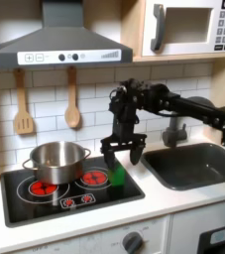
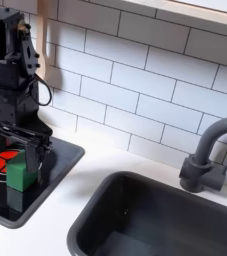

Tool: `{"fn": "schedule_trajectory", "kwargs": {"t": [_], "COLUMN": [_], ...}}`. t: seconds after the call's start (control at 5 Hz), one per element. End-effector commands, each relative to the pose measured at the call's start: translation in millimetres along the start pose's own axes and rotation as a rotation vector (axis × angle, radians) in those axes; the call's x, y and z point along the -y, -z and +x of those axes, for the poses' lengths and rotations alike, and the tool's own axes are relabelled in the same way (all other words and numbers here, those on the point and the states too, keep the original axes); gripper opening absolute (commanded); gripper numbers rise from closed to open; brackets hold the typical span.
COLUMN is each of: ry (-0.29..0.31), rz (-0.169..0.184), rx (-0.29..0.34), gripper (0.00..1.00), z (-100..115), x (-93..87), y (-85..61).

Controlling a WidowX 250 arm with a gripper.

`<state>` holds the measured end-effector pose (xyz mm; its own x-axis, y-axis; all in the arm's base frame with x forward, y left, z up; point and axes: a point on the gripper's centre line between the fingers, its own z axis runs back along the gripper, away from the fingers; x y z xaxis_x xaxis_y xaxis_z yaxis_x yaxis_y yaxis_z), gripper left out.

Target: Reach green block

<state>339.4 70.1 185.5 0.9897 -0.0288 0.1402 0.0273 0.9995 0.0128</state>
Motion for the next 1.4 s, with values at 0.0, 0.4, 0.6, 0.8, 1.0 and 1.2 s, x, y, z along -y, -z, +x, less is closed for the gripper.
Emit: {"fn": "schedule_trajectory", "kwargs": {"t": [0.0, 0.4, 0.6, 0.8, 1.0, 1.2], "ry": [0.015, 0.019, 0.02, 0.003, -0.008, 0.002], "rz": [-0.005, -0.014, -0.014, -0.016, -0.021, -0.018], "rx": [-0.03, -0.029, -0.041, -0.055, -0.082, -0.071], "gripper": [1.0, 1.0, 1.0, 1.0, 1.0, 1.0], "z": [3, 8, 8, 11, 11, 14], "x": [-0.3, 1.5, 2.0, 0.1, -0.6, 1.0], "y": [19.8, 32.7, 40.2, 49.4, 58.0, 54.9]}}
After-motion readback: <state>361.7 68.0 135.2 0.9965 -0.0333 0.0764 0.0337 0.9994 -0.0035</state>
